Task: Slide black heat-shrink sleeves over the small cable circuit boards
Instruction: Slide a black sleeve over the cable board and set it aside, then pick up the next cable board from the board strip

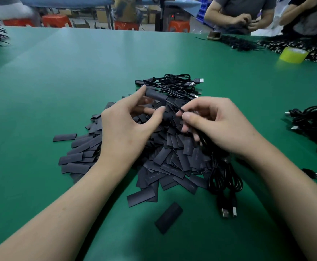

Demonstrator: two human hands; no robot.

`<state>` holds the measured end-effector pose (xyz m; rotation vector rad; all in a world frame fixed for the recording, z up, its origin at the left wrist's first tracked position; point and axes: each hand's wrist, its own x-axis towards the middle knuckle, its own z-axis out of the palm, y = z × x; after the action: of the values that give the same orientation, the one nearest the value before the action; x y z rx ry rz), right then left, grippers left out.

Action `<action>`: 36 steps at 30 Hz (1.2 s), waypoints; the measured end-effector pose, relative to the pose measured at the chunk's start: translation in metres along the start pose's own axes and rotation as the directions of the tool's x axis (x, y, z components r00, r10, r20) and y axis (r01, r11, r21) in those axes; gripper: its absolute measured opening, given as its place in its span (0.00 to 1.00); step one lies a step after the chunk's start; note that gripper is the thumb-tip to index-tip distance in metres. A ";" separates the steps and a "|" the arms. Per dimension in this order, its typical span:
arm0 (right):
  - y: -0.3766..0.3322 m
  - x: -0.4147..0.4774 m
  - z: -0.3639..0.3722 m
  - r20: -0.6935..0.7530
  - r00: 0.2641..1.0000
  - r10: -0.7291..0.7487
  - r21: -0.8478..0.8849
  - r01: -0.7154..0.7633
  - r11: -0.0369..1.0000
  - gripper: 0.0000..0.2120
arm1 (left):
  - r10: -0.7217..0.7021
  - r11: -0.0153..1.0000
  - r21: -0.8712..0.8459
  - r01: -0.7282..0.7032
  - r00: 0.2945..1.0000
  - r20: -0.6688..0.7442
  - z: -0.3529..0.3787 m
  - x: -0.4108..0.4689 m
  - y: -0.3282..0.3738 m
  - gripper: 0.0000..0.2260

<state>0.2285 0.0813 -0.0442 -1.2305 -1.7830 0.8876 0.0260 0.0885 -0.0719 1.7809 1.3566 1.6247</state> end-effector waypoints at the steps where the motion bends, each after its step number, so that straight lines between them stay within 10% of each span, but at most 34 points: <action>1: -0.001 0.004 -0.003 -0.058 0.998 -0.015 -0.069 0.011 0.998 0.04 | -0.008 0.999 0.031 0.007 1.000 0.019 0.000 0.001 -0.002 0.27; 10: -0.015 0.122 -0.026 -0.168 0.974 -0.155 -0.714 -0.012 0.700 0.08 | 0.169 0.931 0.249 -0.268 0.918 0.358 0.002 -0.006 -0.006 0.21; 15: -0.004 0.159 -0.017 -0.046 0.999 -0.022 -0.683 -0.015 0.730 0.19 | 0.174 0.929 0.240 -0.280 0.906 0.385 0.003 -0.006 -0.007 0.17; 25: -0.013 0.040 -0.060 0.158 0.961 0.225 -0.713 -0.047 0.699 0.05 | 0.189 0.939 0.193 -0.284 0.896 0.402 0.004 -0.007 -0.006 0.11; 36: 0.005 0.005 -0.063 0.065 0.965 0.254 -0.713 -0.133 0.689 0.14 | 0.200 0.938 0.176 -0.298 0.882 0.426 0.003 -0.009 -0.006 0.09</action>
<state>0.2856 0.0944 -0.0190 -1.9072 -2.2570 0.3973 0.0280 0.0852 -0.0821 2.3610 1.1988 1.1415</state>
